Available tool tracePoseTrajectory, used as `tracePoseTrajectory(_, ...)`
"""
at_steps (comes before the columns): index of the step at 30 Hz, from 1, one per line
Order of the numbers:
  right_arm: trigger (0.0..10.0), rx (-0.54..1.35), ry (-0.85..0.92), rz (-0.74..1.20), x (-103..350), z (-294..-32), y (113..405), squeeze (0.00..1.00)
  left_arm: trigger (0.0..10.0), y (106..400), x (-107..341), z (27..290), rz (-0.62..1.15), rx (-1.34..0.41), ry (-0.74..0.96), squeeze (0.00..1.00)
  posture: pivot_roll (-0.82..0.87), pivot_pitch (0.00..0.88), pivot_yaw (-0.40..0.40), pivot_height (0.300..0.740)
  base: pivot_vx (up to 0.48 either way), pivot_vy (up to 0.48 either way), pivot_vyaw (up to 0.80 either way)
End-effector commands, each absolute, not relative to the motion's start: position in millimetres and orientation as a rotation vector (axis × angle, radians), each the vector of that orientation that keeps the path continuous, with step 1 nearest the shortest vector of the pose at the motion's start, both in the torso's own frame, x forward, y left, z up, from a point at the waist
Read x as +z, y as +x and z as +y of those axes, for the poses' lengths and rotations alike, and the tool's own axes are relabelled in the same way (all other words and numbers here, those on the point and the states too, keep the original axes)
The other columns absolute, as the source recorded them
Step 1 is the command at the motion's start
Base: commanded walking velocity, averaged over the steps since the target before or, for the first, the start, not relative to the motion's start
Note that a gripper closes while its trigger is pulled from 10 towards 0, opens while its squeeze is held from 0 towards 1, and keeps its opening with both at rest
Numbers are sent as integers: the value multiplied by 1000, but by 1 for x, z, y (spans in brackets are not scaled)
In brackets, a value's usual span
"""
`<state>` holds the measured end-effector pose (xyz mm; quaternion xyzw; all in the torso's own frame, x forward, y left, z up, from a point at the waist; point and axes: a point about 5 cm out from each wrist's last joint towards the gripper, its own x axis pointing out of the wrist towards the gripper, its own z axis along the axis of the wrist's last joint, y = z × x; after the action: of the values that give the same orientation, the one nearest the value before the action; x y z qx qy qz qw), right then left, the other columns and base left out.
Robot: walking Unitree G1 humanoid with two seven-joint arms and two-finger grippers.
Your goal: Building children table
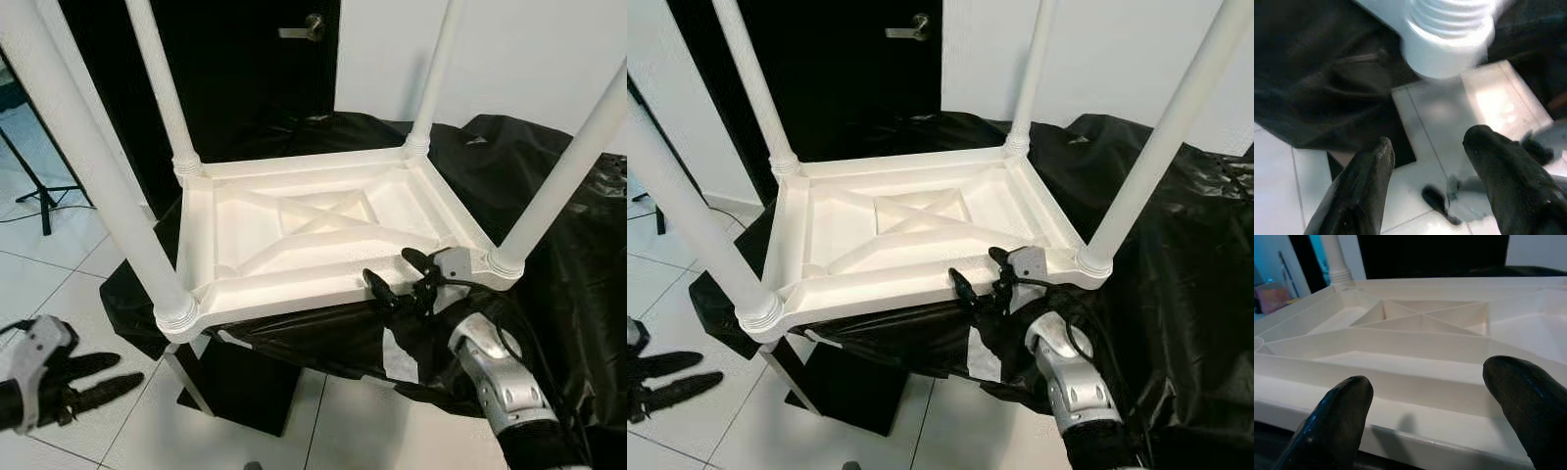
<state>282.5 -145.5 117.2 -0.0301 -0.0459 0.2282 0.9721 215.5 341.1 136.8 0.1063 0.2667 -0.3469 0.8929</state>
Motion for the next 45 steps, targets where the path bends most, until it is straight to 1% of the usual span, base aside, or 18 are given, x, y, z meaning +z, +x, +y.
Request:
tracePoseTrajectory(1, 10000, 434, -31, -87, 117, -145, 274, 0, 10000, 232, 143, 359, 506, -526, 266, 0, 66, 0, -18, 740, 0, 0, 0)
tracePoseTrajectory(4, 10000, 419, -17, -85, 116, -146, 269, 0, 10000, 241, 147, 363, 463, -470, 280, 0, 61, 0, -19, 740, 0, 0, 0)
tracePoseTrajectory(6, 10000, 389, 3, -78, 115, -147, 261, 0, 10000, 261, 154, 368, 378, -350, 317, 0, 47, 0, -18, 740, 0, 0, 0)
tracePoseTrajectory(7, 10000, 389, 3, -78, 115, -147, 261, 0, 10000, 261, 154, 368, 378, -350, 317, 0, 47, 0, -18, 740, 0, 0, 0)
tracePoseTrajectory(8, 10000, 356, 22, -72, 115, -149, 253, 0, 10000, 284, 161, 365, 286, -228, 338, 0, 36, 0, -19, 740, 0, 0, 0)
tracePoseTrajectory(9, 10000, 356, 22, -72, 115, -149, 253, 0, 10000, 284, 161, 365, 286, -228, 338, 0, 36, 0, -19, 740, 0, 0, 0)
tracePoseTrajectory(12, 10000, 330, 42, -54, 115, -150, 243, 0, 10000, 309, 170, 355, 183, -137, 268, 0, 11, 0, -21, 740, 0, 0, 0)
tracePoseTrajectory(17, 10000, 320, 22, -36, 112, -148, 235, 0, 10000, 323, 174, 343, 112, -127, 249, 0, 5, 0, -25, 740, 0, 0, 0)
tracePoseTrajectory(19, 10000, 292, 22, -17, 109, -149, 229, 0, 10000, 335, 179, 330, 49, -142, 165, 0, -4, 0, -28, 740, 0, 0, 0)
tracePoseTrajectory(21, 10000, 292, 22, -17, 109, -149, 229, 0, 10000, 335, 179, 330, 49, -142, 165, 0, -4, 0, -28, 740, 0, 0, 0)
tracePoseTrajectory(22, 10000, 245, 40, 12, 105, -153, 224, 0, 10000, 347, 185, 314, -15, -191, 79, 0, -22, 0, -31, 740, 0, 0, 0)
tracePoseTrajectory(23, 10000, 245, 40, 12, 105, -153, 224, 0, 10000, 347, 185, 314, -15, -191, 79, 0, -22, 0, -31, 740, 0, 0, 0)
tracePoseTrajectory(24, 10000, 205, 32, 37, 103, -158, 222, 0, 10000, 353, 190, 303, -58, -247, 37, 0, -26, 0, -32, 740, 0, 0, 0)
tracePoseTrajectory(25, 10000, 205, 32, 37, 103, -158, 222, 0, 10000, 353, 190, 303, -58, -247, 37, 0, -26, 0, -32, 740, 0, 0, 0)
tracePoseTrajectory(31, 10000, 60, 24, 85, 94, -174, 226, 0, 10000, 364, 202, 271, -175, -442, -109, 0, -46, 0, -29, 740, 0, 0, 0)
tracePoseTrajectory(34, 10000, 7, 37, 96, 92, -174, 231, 0, 10000, 364, 204, 261, -203, -511, -141, 0, -47, 0, -29, 740, 0, 0, 0)
tracePoseTrajectory(37, 10000, -104, 63, 113, 90, -168, 241, 0, 10000, 358, 204, 235, -259, -698, -201, 0, -37, 0, -29, 740, 0, 0, 0)
tracePoseTrajectory(45, 10000, -194, 57, 144, 84, -172, 251, 0, 10000, 345, 207, 213, -313, -832, -245, 0, -21, 8, -31, 740, 0, 0, 0)
